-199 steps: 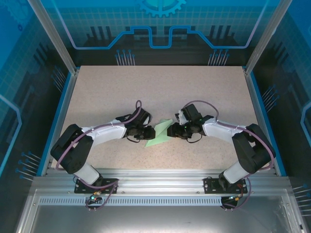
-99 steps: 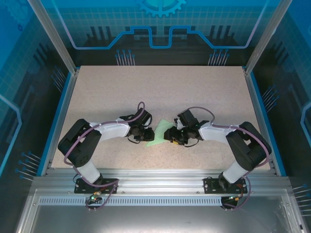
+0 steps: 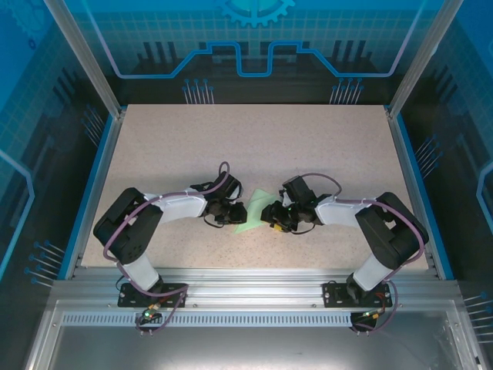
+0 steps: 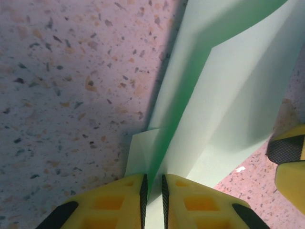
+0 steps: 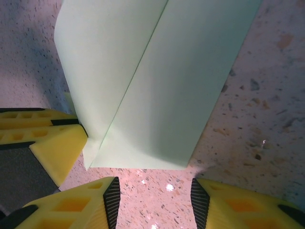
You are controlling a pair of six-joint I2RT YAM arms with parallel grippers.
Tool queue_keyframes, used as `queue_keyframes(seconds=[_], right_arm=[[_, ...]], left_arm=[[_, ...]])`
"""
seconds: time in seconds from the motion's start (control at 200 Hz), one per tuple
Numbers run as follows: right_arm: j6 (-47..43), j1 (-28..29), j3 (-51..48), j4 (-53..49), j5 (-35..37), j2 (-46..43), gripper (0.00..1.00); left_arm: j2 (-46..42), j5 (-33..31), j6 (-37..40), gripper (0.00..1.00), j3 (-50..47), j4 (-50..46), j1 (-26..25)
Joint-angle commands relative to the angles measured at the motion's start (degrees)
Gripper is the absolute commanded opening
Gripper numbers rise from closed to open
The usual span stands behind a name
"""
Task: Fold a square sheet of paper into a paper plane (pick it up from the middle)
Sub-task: Turn over the paper at the center of the table.
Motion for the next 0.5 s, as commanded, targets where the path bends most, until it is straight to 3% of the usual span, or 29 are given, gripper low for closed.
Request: queue_keyframes(seconds=[0.0, 0.495], right_arm=[[1.87, 0.96, -0.44, 7.55, -2.21, 2.98, 0.46], [4.91, -2.56, -3.34, 14.73, -3.48, 2.21, 0.46]], left_arm=[[1.29, 3.76, -2.99, 0.19, -1.49, 1.98, 0.12], [1.27, 10.90, -11.41, 0.20, -5.27, 8.22, -0.06]])
